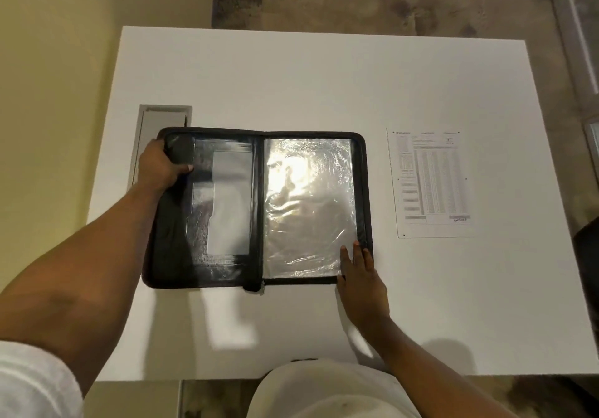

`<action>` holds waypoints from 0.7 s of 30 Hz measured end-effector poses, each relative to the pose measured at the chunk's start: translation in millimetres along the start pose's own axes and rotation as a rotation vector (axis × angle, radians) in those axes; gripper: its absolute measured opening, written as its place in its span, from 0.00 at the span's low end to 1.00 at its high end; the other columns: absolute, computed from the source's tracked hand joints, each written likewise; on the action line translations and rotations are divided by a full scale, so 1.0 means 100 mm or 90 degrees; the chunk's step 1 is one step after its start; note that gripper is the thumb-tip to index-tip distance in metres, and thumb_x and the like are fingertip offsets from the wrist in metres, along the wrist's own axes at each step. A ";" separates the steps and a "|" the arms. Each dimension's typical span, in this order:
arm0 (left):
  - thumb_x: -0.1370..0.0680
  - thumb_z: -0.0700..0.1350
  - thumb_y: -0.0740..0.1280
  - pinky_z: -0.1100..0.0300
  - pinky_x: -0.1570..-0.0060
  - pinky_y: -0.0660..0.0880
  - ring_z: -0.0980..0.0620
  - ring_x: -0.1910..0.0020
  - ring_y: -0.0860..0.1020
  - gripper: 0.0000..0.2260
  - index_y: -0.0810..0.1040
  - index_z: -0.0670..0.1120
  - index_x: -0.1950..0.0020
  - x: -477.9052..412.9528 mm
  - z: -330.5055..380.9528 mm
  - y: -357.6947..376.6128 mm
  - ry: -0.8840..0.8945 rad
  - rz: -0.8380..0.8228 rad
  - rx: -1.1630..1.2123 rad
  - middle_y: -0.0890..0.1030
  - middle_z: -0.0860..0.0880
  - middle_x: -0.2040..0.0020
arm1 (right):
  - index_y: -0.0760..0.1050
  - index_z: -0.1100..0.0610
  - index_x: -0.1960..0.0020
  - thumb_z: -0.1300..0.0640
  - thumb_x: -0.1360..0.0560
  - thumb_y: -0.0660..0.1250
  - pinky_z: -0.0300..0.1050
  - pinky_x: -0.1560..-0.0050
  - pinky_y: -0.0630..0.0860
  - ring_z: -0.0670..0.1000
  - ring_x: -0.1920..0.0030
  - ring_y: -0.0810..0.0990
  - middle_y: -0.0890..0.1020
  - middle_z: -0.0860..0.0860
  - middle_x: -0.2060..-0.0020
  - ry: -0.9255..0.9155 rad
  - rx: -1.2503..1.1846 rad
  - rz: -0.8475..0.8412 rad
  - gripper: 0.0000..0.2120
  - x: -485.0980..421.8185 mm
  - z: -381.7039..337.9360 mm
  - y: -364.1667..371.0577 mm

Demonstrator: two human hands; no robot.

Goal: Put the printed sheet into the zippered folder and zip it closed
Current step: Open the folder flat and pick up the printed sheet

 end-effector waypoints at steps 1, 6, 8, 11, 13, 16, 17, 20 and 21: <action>0.29 0.45 0.82 0.41 0.30 0.73 0.34 0.30 0.74 0.36 0.72 0.37 0.26 0.01 -0.03 0.05 -0.003 -0.013 -0.016 0.74 0.36 0.29 | 0.46 0.52 0.15 0.53 0.14 0.55 0.50 0.21 0.66 0.58 0.16 0.50 0.49 0.57 0.16 -0.003 0.007 -0.004 0.31 -0.01 0.00 0.00; 0.23 0.50 0.77 0.40 0.27 0.72 0.35 0.29 0.72 0.30 0.74 0.37 0.27 0.14 -0.09 0.27 -0.081 0.029 -0.108 0.69 0.37 0.26 | 0.49 0.52 0.15 0.55 0.15 0.56 0.51 0.24 0.70 0.59 0.17 0.52 0.51 0.56 0.16 0.000 -0.003 -0.006 0.30 0.00 -0.01 -0.03; 0.20 0.49 0.73 0.39 0.30 0.73 0.34 0.31 0.74 0.25 0.75 0.37 0.28 0.20 -0.07 0.32 -0.077 0.038 -0.135 0.71 0.36 0.29 | 0.49 0.51 0.16 0.55 0.15 0.56 0.51 0.25 0.71 0.58 0.17 0.52 0.51 0.55 0.16 0.002 -0.014 -0.007 0.30 0.01 -0.01 -0.06; 0.18 0.48 0.70 0.38 0.30 0.73 0.34 0.31 0.73 0.22 0.74 0.39 0.27 0.24 -0.09 0.34 -0.056 0.022 -0.151 0.73 0.36 0.30 | 0.47 0.51 0.15 0.54 0.14 0.55 0.51 0.24 0.69 0.58 0.16 0.51 0.49 0.55 0.16 -0.011 0.007 -0.014 0.30 0.02 -0.02 -0.07; 0.16 0.47 0.67 0.37 0.28 0.71 0.34 0.28 0.72 0.22 0.72 0.39 0.25 0.28 -0.11 0.36 -0.047 -0.003 -0.144 0.72 0.37 0.27 | 0.46 0.51 0.15 0.53 0.14 0.55 0.52 0.23 0.67 0.58 0.16 0.49 0.48 0.54 0.15 -0.009 0.003 -0.017 0.31 0.04 -0.02 -0.11; 0.15 0.48 0.65 0.39 0.22 0.64 0.35 0.21 0.64 0.26 0.63 0.40 0.20 0.41 -0.10 0.40 -0.044 -0.020 -0.121 0.64 0.38 0.19 | 0.47 0.52 0.15 0.53 0.14 0.56 0.52 0.23 0.68 0.57 0.16 0.49 0.48 0.54 0.15 -0.015 -0.009 -0.011 0.31 0.09 -0.02 -0.19; 0.15 0.48 0.65 0.40 0.20 0.61 0.35 0.19 0.61 0.28 0.61 0.40 0.18 0.48 -0.08 0.41 -0.039 -0.013 -0.118 0.61 0.38 0.18 | 0.48 0.52 0.15 0.53 0.15 0.56 0.52 0.24 0.68 0.57 0.16 0.49 0.49 0.54 0.15 -0.017 -0.017 -0.010 0.31 0.11 -0.01 -0.22; 0.16 0.50 0.64 0.38 0.19 0.55 0.36 0.18 0.57 0.31 0.58 0.40 0.17 0.74 0.05 0.47 -0.002 0.037 -0.152 0.57 0.37 0.17 | 0.50 0.54 0.16 0.52 0.15 0.57 0.52 0.27 0.72 0.57 0.17 0.55 0.53 0.56 0.16 -0.028 -0.027 0.010 0.31 0.13 0.01 -0.33; 0.16 0.50 0.63 0.37 0.19 0.52 0.36 0.17 0.56 0.31 0.57 0.40 0.17 0.83 0.10 0.51 0.007 0.052 -0.158 0.56 0.37 0.17 | 0.51 0.55 0.17 0.51 0.15 0.56 0.51 0.28 0.73 0.56 0.18 0.57 0.55 0.57 0.17 -0.039 -0.012 0.026 0.30 0.14 0.03 -0.38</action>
Point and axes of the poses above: each hand's wrist, its own x-axis away from the middle knuckle, its own y-axis out of the palm, z = x × y, the point moved 3 cm from there along -x, towards the middle knuckle
